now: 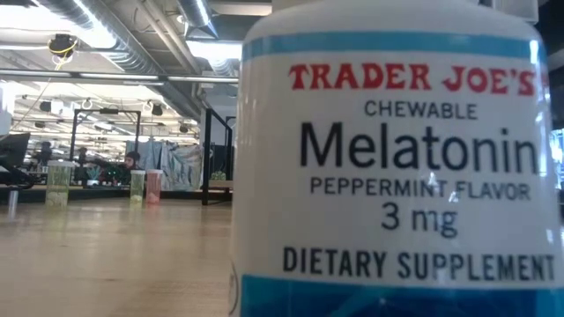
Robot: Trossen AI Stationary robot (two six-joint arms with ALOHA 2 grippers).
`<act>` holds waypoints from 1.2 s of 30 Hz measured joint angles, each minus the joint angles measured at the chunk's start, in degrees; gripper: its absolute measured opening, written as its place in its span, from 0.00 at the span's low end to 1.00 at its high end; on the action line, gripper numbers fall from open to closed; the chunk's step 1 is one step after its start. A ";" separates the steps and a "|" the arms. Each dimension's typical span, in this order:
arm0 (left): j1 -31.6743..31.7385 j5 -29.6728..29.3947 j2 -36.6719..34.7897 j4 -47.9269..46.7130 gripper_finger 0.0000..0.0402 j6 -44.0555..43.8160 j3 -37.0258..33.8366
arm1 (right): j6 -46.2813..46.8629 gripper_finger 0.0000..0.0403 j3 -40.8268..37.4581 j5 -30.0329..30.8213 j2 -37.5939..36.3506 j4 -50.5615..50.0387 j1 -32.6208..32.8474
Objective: Pick and place medicine bottles onto shelf by color
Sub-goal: Put the middle red pill bottle on the shelf
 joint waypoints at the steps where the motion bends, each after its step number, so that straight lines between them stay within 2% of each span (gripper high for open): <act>1: 0.00 -0.10 0.00 0.00 0.65 -0.03 0.00 | -0.86 0.42 0.02 0.02 0.89 0.95 0.00; 11: 0.04 -3.02 0.00 -0.02 0.65 -0.07 0.00 | -2.11 0.42 -0.02 0.05 8.21 2.54 -1.91; 20: 0.03 -3.02 0.02 -0.21 0.65 0.06 0.00 | -1.88 0.42 -0.02 0.36 10.19 3.94 -3.65; 29: 0.04 -3.04 0.02 -0.24 0.65 0.07 0.00 | 2.59 0.42 -0.04 10.64 10.19 5.34 -3.10; 36: 0.03 -3.06 0.02 -0.26 0.65 0.09 0.00 | 3.43 0.46 -0.04 10.69 10.19 6.01 -2.65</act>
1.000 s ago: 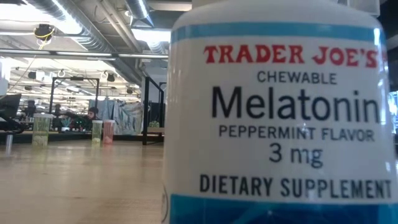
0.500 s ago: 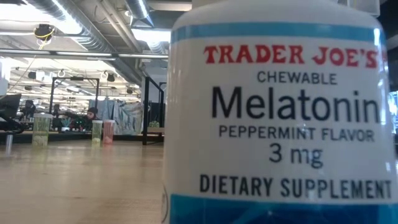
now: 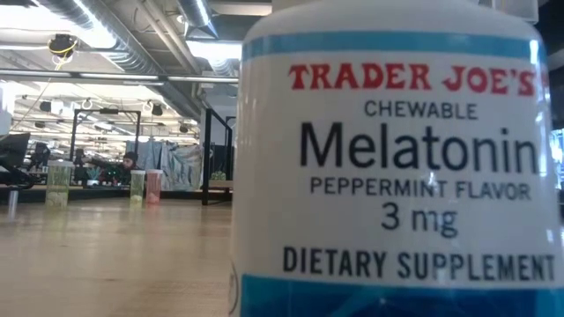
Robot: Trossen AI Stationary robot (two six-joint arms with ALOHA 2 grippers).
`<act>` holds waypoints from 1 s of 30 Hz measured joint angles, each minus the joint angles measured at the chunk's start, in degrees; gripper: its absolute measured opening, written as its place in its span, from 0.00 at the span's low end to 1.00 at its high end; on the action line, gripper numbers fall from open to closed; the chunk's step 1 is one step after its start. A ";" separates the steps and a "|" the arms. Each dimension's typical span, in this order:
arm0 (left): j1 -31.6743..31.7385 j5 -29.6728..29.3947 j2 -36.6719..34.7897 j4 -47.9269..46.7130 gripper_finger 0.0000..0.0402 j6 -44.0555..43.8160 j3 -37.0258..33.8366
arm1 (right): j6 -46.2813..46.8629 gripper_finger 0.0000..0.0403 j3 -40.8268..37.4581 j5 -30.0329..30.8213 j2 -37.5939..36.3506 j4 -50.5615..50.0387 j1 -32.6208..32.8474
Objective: Pick and place medicine bottles onto shelf by color
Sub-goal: Put the middle red pill bottle on the shelf
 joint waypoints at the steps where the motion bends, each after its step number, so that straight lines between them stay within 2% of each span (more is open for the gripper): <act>1: -0.01 0.00 0.00 0.02 0.65 0.00 0.00 | 0.89 0.47 0.00 -0.02 0.00 0.34 0.23; 9: 0.00 0.01 0.00 0.00 0.65 0.00 0.00 | 1.01 0.57 0.00 -0.44 -0.07 -2.15 1.77; 14: 0.01 0.00 0.00 0.00 0.65 0.00 0.00 | -0.23 0.56 0.00 -7.21 -0.07 -3.43 1.58; 30: 0.02 -0.02 0.00 -0.02 0.65 0.00 0.00 | -0.86 0.53 0.00 -10.75 1.05 -1.76 0.07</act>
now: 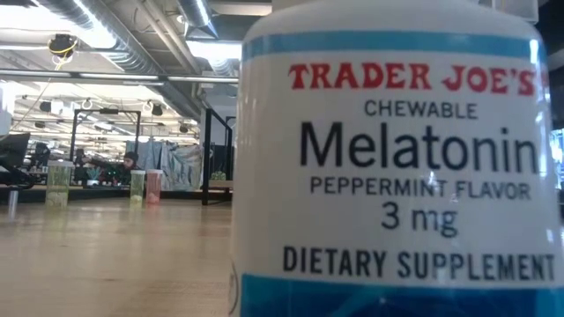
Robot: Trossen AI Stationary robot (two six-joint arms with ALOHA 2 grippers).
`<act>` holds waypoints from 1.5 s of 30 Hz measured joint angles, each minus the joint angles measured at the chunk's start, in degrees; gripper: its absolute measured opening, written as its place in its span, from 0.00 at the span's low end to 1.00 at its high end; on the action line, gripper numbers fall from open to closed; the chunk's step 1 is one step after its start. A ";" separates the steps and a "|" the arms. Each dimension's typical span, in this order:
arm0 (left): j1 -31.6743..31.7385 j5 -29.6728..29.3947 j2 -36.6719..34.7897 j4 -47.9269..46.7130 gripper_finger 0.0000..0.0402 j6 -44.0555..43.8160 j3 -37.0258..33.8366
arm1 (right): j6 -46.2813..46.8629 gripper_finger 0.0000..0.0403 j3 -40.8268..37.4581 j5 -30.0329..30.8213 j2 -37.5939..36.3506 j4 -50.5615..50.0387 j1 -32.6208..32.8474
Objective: Pick and place medicine bottles onto shelf by color
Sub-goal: Put the middle red pill bottle on the shelf
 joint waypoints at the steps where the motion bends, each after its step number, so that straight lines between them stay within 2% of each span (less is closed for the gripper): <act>1: 0.00 0.00 0.00 0.00 0.65 0.00 0.00 | 0.02 0.53 0.00 0.00 0.00 -0.05 0.00; 11: 0.00 -0.02 0.00 -0.17 0.65 0.00 0.00 | 0.07 0.53 0.00 0.12 2.87 0.83 0.00; 17: 0.00 -0.02 0.00 -0.20 0.65 0.00 0.00 | 0.02 0.53 -0.02 5.49 3.65 0.71 0.02; 22: 0.00 -0.02 0.00 -0.20 0.65 0.00 0.00 | 0.02 0.53 -0.02 5.26 3.65 0.84 0.00; 26: 0.00 -0.02 0.00 -0.20 0.65 0.00 0.00 | 0.02 0.53 -0.02 1.21 3.65 0.83 0.00; 37: 0.00 -0.02 0.00 -0.19 0.65 0.02 0.00 | 0.03 0.53 -0.02 1.27 3.84 0.86 -0.04; 45: 0.02 -0.02 0.00 -0.17 0.65 0.02 0.00 | 0.15 0.53 -0.02 3.63 4.04 0.82 -0.07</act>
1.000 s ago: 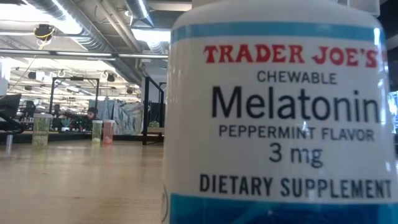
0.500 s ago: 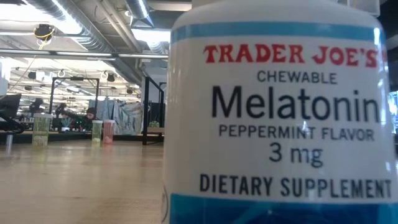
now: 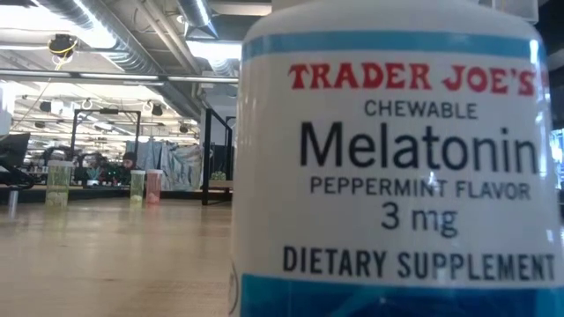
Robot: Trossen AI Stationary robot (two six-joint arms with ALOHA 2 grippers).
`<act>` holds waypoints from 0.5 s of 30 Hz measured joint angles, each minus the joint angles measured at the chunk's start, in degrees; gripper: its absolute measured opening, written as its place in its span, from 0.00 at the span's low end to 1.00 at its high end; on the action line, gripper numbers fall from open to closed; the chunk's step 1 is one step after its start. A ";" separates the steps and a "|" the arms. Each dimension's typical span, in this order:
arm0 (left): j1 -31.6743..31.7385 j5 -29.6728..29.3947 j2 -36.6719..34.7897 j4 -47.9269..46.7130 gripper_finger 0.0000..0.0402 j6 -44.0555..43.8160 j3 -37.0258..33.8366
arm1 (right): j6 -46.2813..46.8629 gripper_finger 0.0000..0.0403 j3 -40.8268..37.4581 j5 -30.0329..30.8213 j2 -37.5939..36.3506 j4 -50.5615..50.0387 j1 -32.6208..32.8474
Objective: Pick and place medicine bottles onto shelf by color
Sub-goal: Put the middle red pill bottle on the shelf
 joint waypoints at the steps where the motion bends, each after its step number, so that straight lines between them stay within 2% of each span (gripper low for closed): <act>1: 0.00 0.00 0.00 0.00 0.65 0.06 0.00 | 0.08 0.52 0.00 0.00 0.00 0.01 0.00; 4: -0.01 -2.25 0.00 -0.01 0.65 3.14 0.00 | 0.86 0.48 0.00 -0.01 0.00 -0.05 0.00; 8: 0.00 -10.40 0.00 0.03 0.65 10.10 0.00 | 1.87 0.42 0.00 -0.02 0.00 -0.03 0.00; 15: 0.00 -19.64 0.00 0.47 0.65 20.67 0.00 | 2.94 0.35 0.00 -0.67 0.00 0.02 0.00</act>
